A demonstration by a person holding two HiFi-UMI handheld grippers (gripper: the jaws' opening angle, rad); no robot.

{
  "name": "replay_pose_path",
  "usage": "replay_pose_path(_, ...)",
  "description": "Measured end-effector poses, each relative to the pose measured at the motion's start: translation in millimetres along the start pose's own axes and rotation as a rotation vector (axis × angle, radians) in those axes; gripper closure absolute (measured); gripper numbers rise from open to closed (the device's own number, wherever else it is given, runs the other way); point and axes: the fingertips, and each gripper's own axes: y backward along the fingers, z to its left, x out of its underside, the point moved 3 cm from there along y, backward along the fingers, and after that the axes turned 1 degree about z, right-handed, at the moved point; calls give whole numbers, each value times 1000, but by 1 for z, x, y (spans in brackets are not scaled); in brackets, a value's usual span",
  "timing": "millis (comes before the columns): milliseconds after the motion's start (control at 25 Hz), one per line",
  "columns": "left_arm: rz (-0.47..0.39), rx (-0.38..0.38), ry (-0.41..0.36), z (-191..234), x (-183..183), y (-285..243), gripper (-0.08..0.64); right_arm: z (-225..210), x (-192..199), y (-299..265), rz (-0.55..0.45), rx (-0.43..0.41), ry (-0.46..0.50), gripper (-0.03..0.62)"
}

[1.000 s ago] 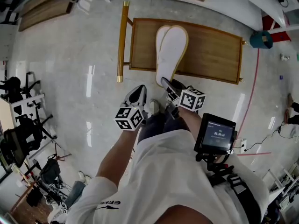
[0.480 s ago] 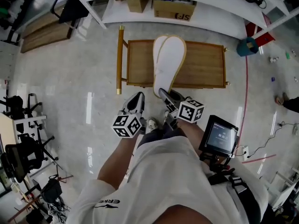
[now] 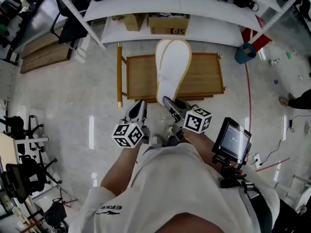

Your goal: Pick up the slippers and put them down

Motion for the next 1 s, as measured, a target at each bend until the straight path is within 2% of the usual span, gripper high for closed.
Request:
replay_pose_path(360,-48,59,-20,-21,-23,8,557,25,-21,24,-46,4,65,525)
replay_pose_path(1000,-73,93,-33,-31,-36,14,557,38,-25,35,-82,18,75,525)
